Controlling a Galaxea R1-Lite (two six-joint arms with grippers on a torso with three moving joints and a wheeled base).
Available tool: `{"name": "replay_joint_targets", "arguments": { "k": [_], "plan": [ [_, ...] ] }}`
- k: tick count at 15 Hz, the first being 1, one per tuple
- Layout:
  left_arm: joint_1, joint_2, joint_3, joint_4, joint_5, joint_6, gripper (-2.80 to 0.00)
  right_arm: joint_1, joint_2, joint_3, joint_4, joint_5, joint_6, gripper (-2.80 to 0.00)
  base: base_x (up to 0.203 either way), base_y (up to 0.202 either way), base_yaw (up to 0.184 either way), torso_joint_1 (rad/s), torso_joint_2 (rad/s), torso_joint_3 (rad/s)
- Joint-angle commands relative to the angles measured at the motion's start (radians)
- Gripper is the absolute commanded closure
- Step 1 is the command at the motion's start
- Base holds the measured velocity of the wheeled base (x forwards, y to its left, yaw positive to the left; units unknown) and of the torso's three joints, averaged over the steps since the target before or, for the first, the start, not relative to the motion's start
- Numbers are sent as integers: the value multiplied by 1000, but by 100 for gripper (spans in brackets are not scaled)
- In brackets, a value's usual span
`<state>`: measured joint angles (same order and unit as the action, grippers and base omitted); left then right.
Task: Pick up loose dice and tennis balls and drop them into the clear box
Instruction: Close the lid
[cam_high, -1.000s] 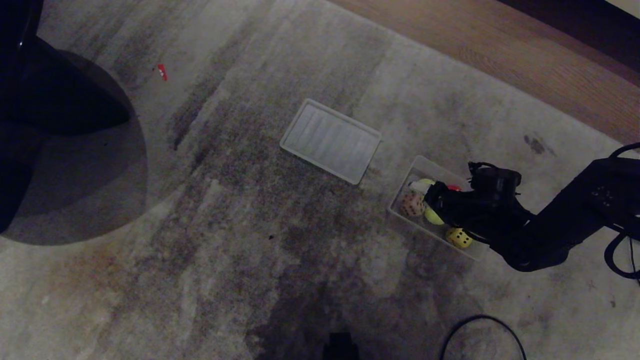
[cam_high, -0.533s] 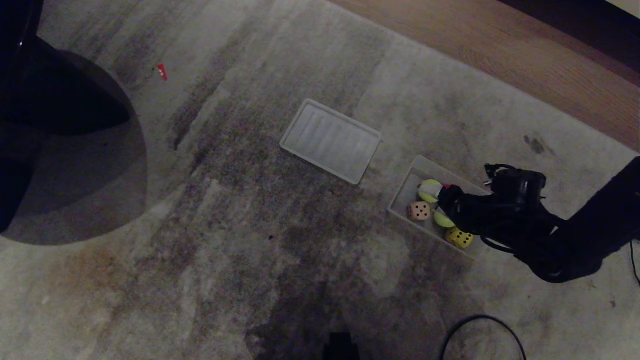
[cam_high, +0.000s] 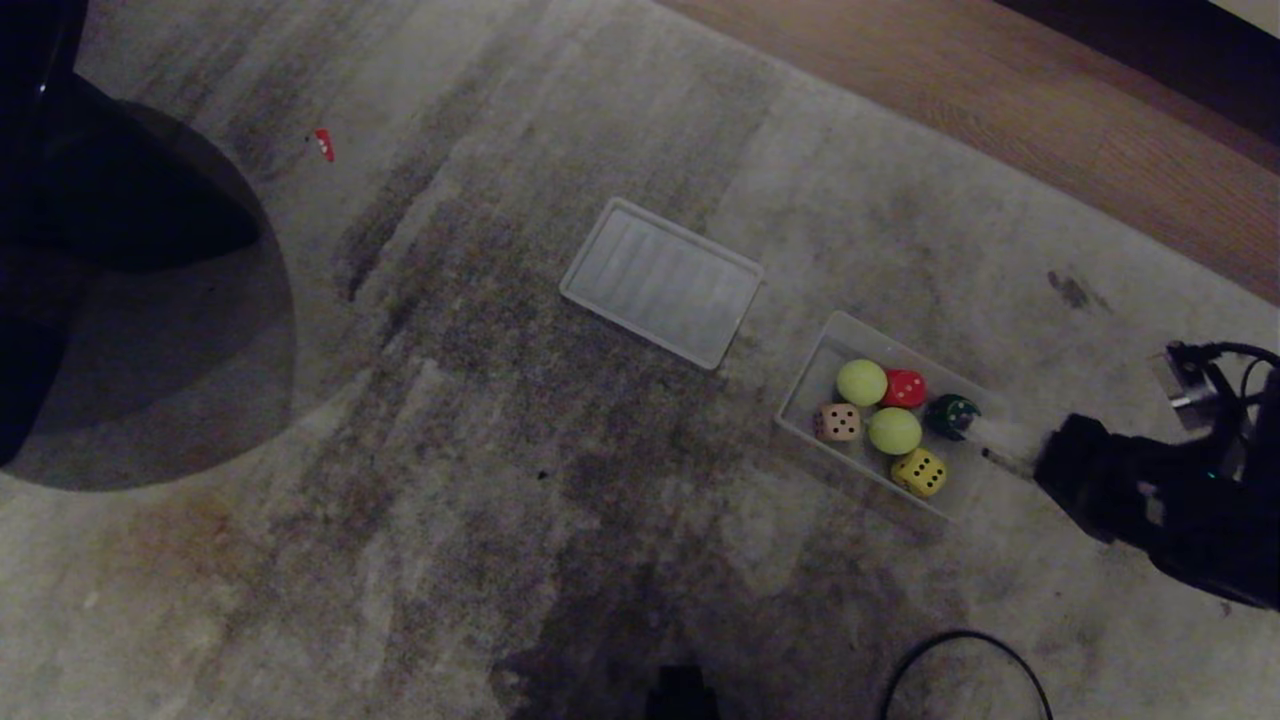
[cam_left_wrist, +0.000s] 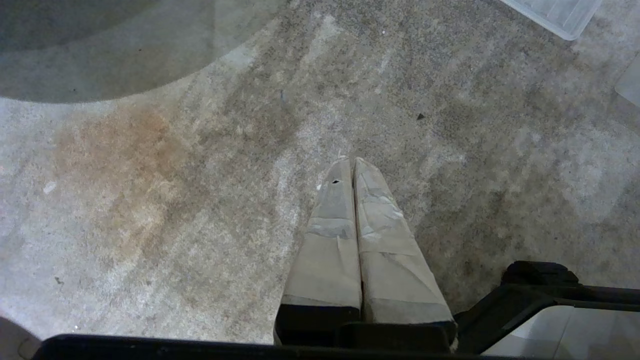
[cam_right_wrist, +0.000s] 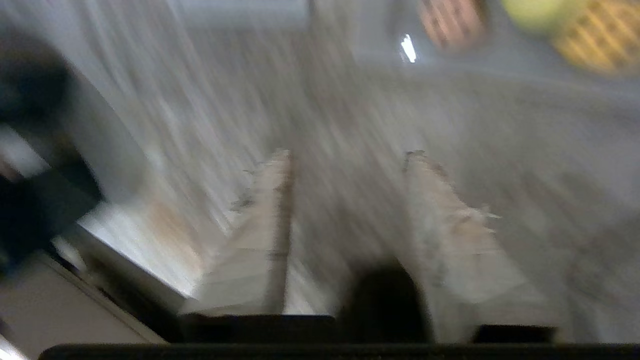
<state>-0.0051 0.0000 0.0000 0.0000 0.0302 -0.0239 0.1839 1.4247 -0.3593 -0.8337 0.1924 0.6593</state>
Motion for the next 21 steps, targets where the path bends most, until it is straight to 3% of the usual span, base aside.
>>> {"name": "replay_joint_targets", "arguments": {
  "k": [1, 5, 10, 13, 18, 21],
  "plan": [
    [0, 2, 2, 0, 0, -1, 0, 14, -327, 147, 120, -17, -61, 0, 0, 0, 0, 0, 0, 0],
    [1, 2, 2, 0, 0, -1, 0, -39, -713, 283, 469, -81, -233, 0, 0, 0, 0, 0, 0, 0],
    [1, 2, 2, 0, 0, -1, 0, -177, -1075, 335, 765, -128, -497, 0, 0, 0, 0, 0, 0, 0],
    [1, 2, 2, 0, 0, -1, 0, -197, -1227, 345, 811, -188, -616, 0, 0, 0, 0, 0, 0, 0],
    [-1, 2, 2, 0, 0, -1, 0, -178, -1416, 366, 809, -175, -703, 0, 0, 0, 0, 0, 0, 0],
    [0, 2, 2, 0, 0, -1, 0, -175, -1425, 369, 806, -171, -696, 0, 0, 0, 0, 0, 0, 0]
  ]
}}
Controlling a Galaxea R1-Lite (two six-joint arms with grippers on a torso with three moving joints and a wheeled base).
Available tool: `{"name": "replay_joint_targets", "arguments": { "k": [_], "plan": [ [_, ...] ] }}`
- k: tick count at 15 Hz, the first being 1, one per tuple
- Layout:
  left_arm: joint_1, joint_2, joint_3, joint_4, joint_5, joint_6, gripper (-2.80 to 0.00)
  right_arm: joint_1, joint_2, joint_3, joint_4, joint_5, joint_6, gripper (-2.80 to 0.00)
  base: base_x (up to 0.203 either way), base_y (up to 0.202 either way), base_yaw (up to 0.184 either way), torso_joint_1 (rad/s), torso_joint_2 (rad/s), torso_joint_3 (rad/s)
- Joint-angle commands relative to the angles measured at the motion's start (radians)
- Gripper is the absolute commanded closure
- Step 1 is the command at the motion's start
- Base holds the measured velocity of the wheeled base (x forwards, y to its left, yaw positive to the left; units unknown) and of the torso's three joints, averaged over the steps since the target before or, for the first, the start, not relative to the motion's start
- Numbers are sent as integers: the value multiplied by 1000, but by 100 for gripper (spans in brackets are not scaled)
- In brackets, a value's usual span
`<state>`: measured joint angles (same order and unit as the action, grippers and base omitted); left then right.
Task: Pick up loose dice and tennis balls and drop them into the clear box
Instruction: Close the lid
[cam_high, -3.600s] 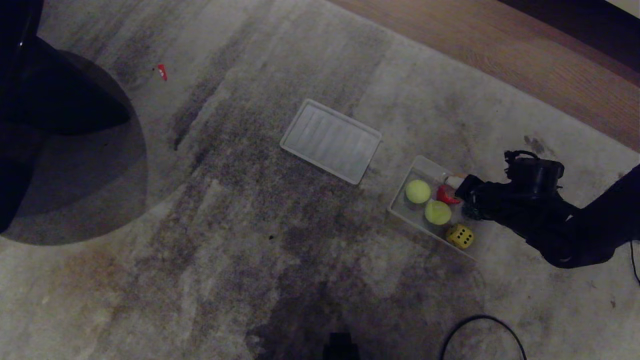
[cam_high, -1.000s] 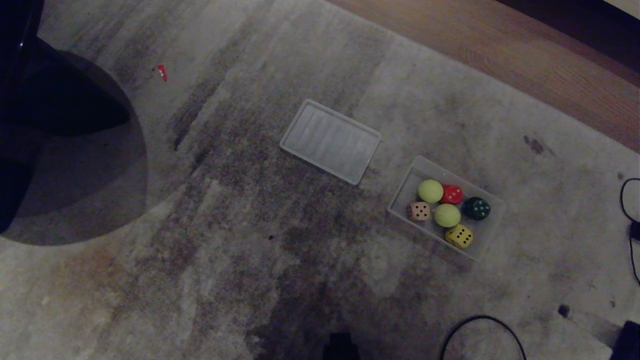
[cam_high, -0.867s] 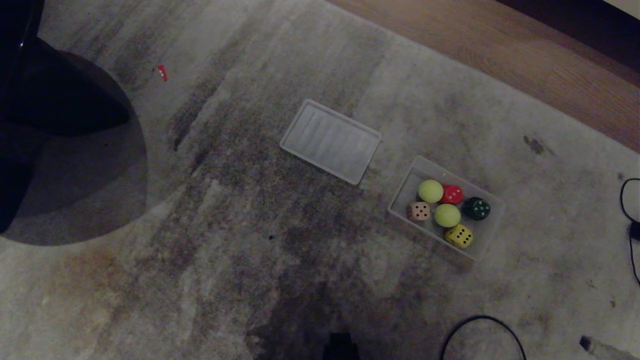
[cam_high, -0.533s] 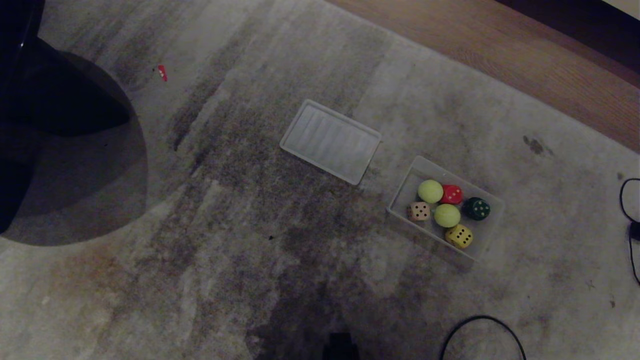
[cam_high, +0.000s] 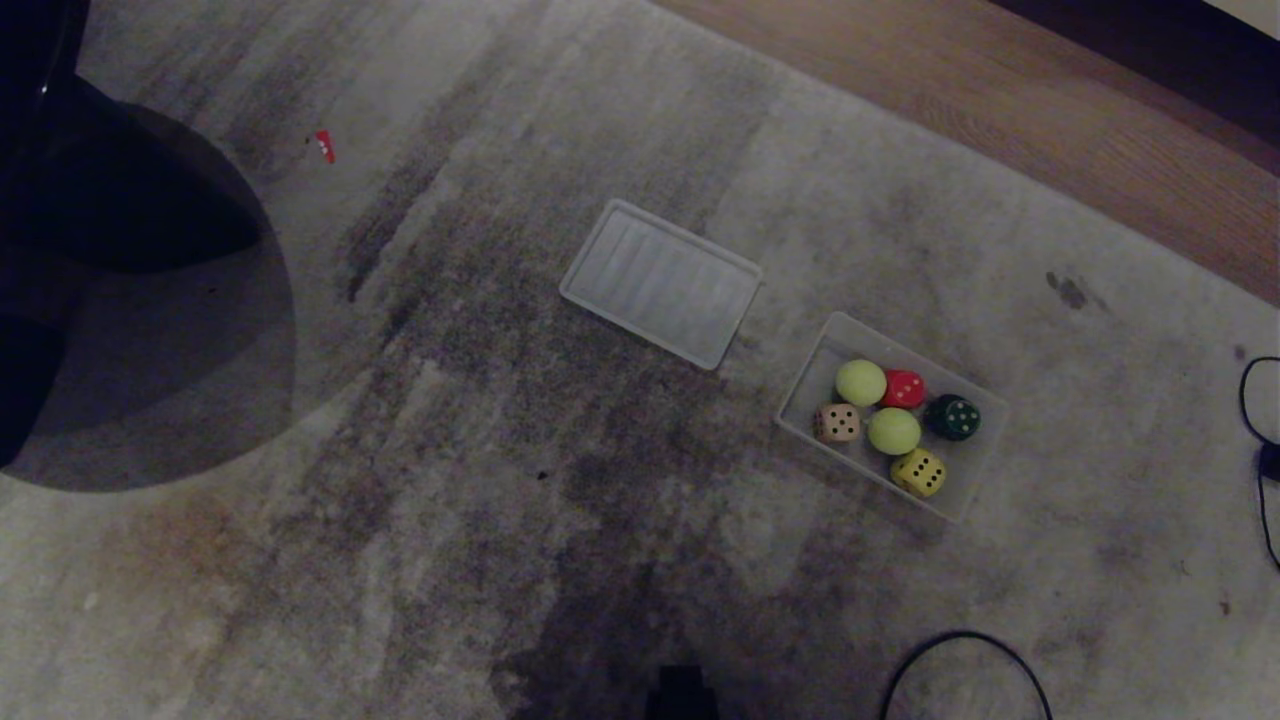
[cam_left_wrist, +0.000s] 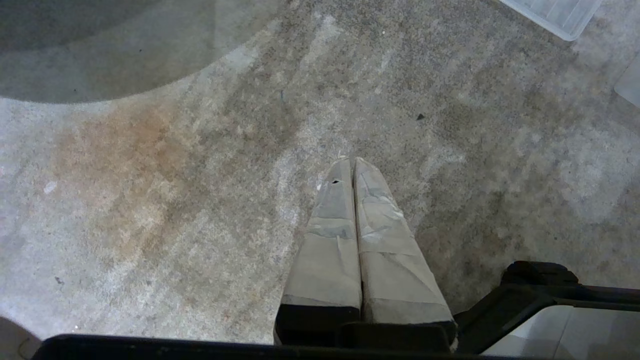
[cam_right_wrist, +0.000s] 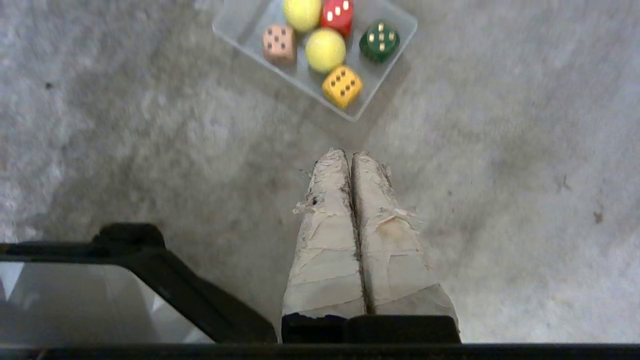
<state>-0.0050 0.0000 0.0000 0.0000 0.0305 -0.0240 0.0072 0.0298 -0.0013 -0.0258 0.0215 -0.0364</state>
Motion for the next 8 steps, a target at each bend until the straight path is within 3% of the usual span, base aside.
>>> {"name": "replay_joint_targets", "arguments": {
  "k": [1, 8],
  "plan": [
    [0, 2, 2, 0, 0, -1, 0, 2, -30, 10, -2, 0, 0, 0, 0, 0, 0, 0, 0, 0],
    [0, 2, 2, 0, 0, -1, 0, 2, -30, 10, 0, 0, 3, 0, 0, 0, 0, 0, 0, 0]
  ]
}}
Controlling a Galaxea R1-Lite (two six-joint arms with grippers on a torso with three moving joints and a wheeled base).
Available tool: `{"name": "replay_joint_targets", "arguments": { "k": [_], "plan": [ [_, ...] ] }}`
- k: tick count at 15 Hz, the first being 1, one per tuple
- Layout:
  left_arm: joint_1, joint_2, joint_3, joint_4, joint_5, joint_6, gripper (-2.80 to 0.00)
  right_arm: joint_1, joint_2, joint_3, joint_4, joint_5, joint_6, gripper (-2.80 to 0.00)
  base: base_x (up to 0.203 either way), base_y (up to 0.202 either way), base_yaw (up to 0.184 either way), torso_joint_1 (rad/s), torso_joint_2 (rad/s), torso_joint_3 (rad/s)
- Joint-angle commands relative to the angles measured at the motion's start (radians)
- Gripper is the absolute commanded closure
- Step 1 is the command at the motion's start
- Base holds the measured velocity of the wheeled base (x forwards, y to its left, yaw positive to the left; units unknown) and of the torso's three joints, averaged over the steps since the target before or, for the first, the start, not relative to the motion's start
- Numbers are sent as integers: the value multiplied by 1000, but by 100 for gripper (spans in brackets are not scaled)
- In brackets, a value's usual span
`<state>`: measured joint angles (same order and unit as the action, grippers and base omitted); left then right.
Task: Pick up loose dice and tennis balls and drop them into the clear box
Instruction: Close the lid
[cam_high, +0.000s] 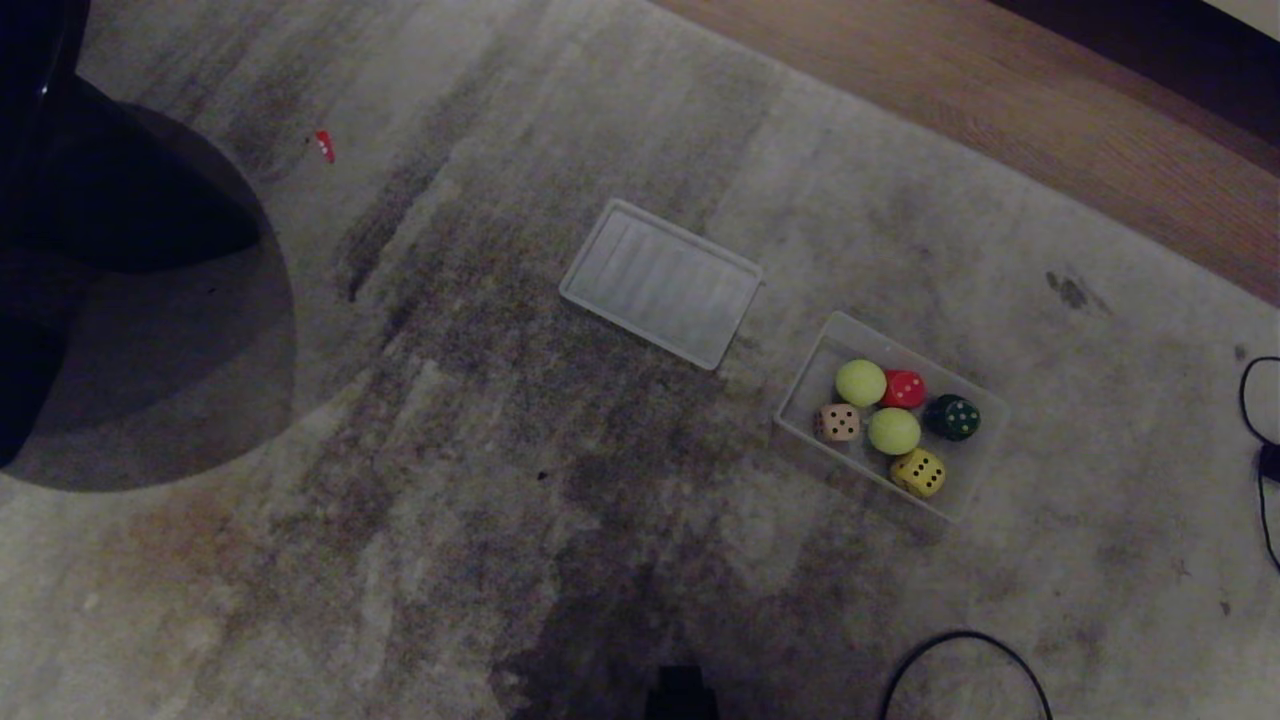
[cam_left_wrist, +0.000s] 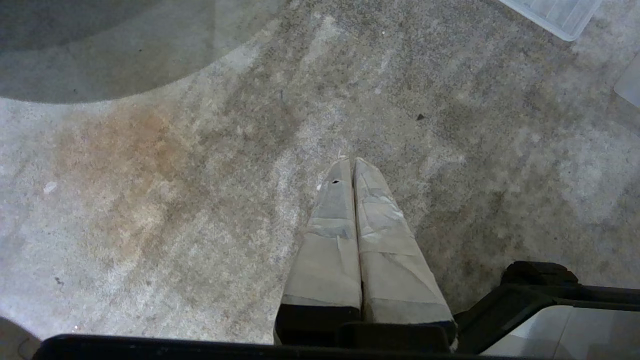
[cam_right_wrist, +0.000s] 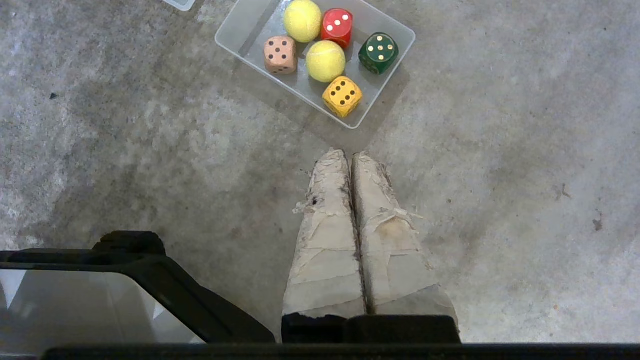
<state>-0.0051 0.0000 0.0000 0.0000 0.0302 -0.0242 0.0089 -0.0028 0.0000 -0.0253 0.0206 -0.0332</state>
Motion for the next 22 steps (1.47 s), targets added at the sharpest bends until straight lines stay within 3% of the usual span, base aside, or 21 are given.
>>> {"name": "replay_joint_targets", "arguments": {
  "k": [1, 11, 15, 22],
  "plan": [
    [1, 2, 2, 0, 0, -2, 0, 0, 3, 9, -1, 1, -1, 0, 0, 0, 0, 0, 0, 0],
    [1, 2, 2, -3, 6, -22, 0, 0, 3, 9, -1, 1, -2, 0, 0, 0, 0, 0, 0, 0],
    [-1, 2, 2, -6, 39, -111, 0, 0, 3, 9, -1, 1, -4, 0, 162, 0, 2, 0, 0, 6],
    [0, 2, 2, -3, 32, -72, 0, 0, 3, 9, 1, 1, -1, 0, 182, 0, 0, 4, 4, 3]
  ]
}}
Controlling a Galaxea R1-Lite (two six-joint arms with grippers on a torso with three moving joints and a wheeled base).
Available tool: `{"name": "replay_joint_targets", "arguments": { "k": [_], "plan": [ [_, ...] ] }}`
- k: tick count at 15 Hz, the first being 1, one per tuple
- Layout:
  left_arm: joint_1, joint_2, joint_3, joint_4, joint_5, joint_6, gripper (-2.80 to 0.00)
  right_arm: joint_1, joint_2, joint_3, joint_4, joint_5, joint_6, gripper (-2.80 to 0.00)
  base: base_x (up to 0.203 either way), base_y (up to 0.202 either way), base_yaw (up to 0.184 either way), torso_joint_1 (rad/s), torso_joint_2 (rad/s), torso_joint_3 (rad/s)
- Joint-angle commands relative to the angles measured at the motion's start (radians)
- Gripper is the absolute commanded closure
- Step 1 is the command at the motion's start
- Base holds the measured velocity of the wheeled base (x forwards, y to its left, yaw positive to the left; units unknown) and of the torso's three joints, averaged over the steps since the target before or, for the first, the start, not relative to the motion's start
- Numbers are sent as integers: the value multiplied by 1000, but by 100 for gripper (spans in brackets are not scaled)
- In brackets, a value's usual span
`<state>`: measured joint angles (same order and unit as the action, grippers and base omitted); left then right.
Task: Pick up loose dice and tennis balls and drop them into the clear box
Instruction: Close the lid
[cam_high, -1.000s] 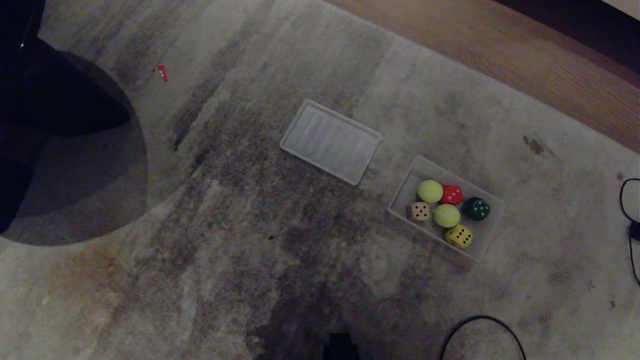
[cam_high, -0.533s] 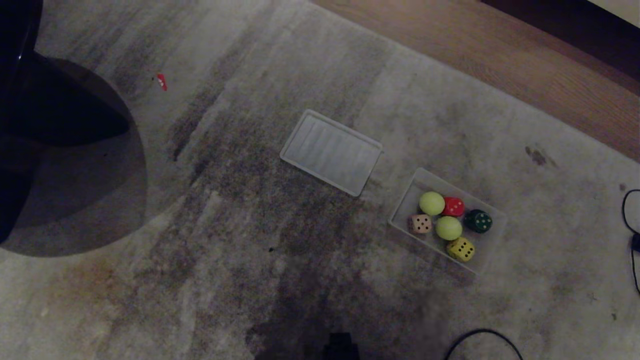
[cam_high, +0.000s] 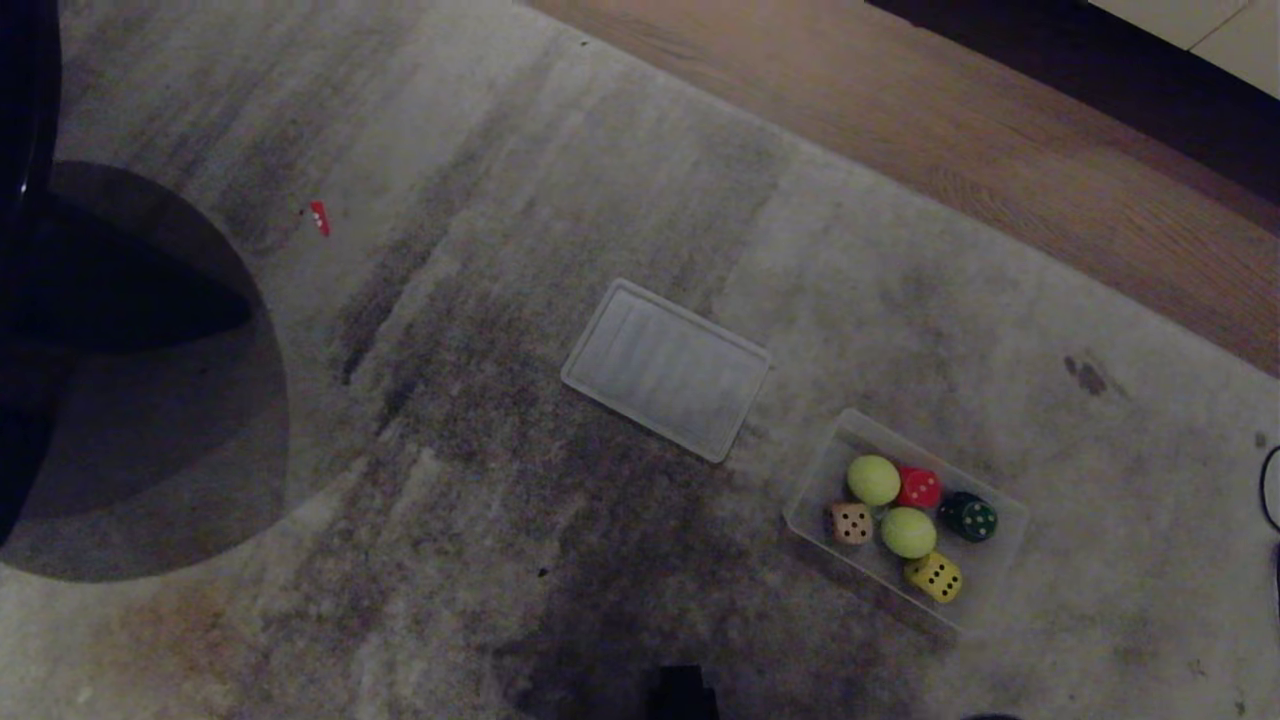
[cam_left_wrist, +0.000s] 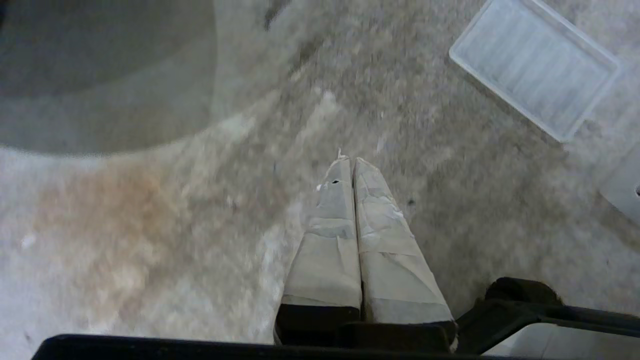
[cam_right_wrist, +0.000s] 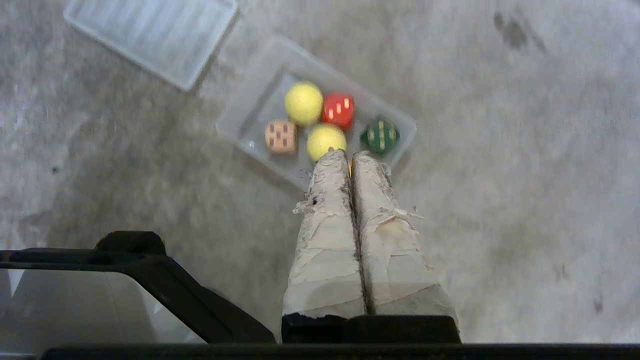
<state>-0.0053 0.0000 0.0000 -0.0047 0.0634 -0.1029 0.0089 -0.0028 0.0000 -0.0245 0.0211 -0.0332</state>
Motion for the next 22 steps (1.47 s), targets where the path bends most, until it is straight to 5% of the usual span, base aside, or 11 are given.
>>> {"name": "replay_joint_targets", "arguments": {
  "k": [1, 9, 22],
  "plan": [
    [1, 2, 2, 2, -2, 9, 0, 0, 3, 9, 0, 0, -1, 0, 145, 0, 3, 2, -2, 7],
    [0, 2, 2, 5, -17, 68, 0, 0, 3, 9, 0, 0, 10, 0, 7, 0, 7, -1, 0, 1],
    [0, 2, 2, 5, -17, 72, 0, 0, 3, 9, 1, 0, 10, 0, 1, -5, 119, 2, 2, 4]
  ]
}}
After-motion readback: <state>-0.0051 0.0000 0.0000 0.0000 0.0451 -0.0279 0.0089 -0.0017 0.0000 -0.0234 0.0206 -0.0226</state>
